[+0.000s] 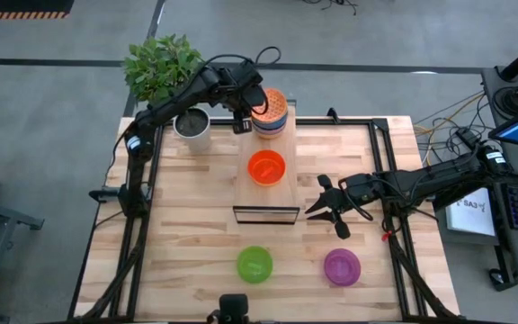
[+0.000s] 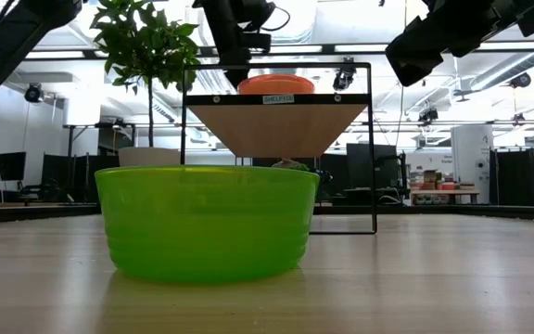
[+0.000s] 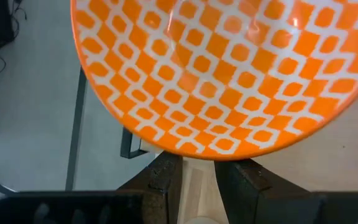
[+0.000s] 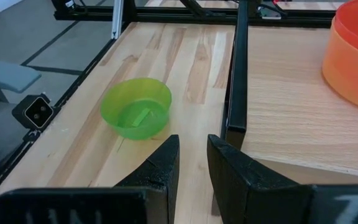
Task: Place and stack bowls onto a shelf
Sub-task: Stack the orange patterned bowl on top of the yellow patterned bowl on the shelf, then stack the violet bowl on top of the orange bowl on the shelf
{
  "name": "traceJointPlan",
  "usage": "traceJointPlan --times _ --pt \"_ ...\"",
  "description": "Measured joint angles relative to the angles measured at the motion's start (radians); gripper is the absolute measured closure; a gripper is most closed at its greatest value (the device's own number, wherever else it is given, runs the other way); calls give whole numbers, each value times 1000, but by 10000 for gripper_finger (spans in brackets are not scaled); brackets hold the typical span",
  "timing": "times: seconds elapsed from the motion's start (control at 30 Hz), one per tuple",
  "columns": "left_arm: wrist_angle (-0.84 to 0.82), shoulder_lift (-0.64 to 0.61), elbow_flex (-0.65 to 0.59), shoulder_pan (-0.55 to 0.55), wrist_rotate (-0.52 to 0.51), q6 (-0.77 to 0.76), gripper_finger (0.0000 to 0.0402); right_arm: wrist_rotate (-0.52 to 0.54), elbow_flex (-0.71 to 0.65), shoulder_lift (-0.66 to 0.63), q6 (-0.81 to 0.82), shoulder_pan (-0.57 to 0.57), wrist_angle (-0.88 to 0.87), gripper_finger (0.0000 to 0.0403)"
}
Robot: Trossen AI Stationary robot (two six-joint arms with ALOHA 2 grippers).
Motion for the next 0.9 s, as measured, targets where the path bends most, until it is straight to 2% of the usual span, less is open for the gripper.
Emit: traceJointPlan --times 0.73,0.9 --pt "-72 -38 0 -27 5 -76 326 0 0 0 3 0 0 330" --pt "-75 -90 0 -62 129 -139 326 0 0 0 24 0 1 330"
